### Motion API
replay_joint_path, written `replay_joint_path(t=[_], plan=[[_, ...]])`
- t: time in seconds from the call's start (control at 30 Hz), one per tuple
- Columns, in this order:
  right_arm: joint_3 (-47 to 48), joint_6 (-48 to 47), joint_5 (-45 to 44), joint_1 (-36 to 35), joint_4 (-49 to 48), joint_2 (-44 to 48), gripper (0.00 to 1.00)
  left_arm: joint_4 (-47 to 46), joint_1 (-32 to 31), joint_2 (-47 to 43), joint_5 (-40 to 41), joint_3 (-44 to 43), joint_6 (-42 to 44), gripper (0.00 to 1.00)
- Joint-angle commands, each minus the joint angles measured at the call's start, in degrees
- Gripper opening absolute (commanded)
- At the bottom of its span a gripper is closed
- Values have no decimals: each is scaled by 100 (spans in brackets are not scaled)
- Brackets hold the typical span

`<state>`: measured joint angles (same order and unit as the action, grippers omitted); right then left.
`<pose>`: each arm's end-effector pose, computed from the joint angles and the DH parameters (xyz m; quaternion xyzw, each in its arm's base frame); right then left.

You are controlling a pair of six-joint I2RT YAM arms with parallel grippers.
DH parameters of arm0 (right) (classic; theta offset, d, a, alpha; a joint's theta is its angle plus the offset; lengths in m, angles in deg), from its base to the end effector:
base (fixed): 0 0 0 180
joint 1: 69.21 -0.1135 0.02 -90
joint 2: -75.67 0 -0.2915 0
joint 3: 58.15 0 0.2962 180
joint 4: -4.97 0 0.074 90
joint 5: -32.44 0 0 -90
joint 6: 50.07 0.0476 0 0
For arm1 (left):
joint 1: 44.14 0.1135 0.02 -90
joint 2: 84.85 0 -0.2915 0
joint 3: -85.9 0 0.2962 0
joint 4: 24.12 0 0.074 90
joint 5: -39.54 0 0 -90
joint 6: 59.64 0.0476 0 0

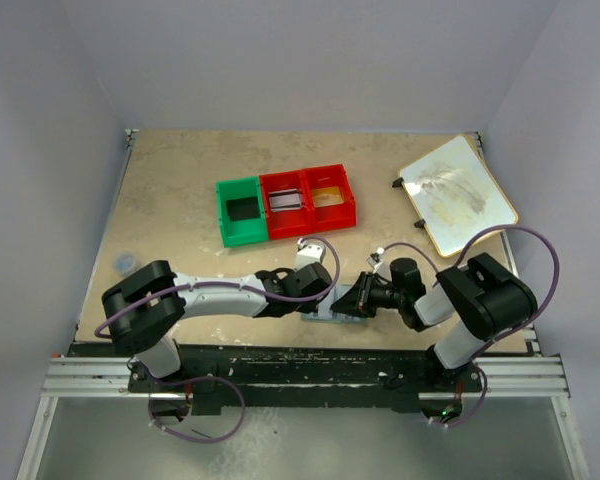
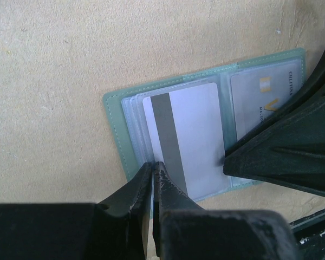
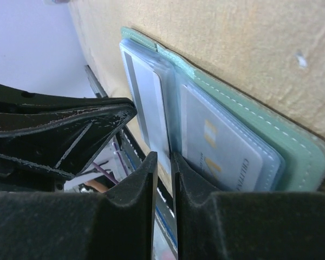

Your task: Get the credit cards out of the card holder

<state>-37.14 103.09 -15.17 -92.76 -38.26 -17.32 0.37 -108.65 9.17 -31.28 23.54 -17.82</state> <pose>0.1912 0.1183 0.0704 0.0986 0.8173 0.5523 0.1318 0.1685 -0.3172 0.1500 0.0860 0.9406 -0.1506 0.2917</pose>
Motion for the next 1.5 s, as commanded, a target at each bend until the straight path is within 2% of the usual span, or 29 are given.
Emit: replay_joint_path(t=[0.0, 0.13, 0.27, 0.47, 0.7, 0.77, 0.87, 1.07, 1.17, 1.27, 1.47], plan=[[-103, 240, -665, -71, 71, 163, 20, 30, -127, 212, -113, 20, 100, 0], [38, 191, -790, -147, 293, 356, 20, 51, -162, 253, -110, 9, 116, 0], [-44, 575, -678, -251, -531, 513, 17, 74, -191, 287, -108, 6, 116, 0], [40, 754, -513, -285, -903, 637, 15, 4, -272, 380, -151, -3, 75, 0], [182, 600, -455, -322, -704, 399, 9, 74, -299, 382, -14, -61, 81, 0], [244, 512, -357, -354, -697, 196, 11, 53, -299, 388, -17, -75, 78, 0], [301, 623, -221, -462, -1068, -150, 14, 24, -308, 413, -36, -108, 82, 0], [306, 876, -510, -626, -1523, -465, 11, 4, -316, 429, -67, -119, 73, 0], [356, 862, -909, -661, -948, -266, 11, 35, -326, 439, -38, -123, 72, 0], [454, 908, -1378, -676, -175, 128, 21, 26, -334, 410, -33, -106, 70, 0], [778, 856, -1947, -720, 1025, 702, 21, 21, -342, 385, -37, -99, 64, 0]])
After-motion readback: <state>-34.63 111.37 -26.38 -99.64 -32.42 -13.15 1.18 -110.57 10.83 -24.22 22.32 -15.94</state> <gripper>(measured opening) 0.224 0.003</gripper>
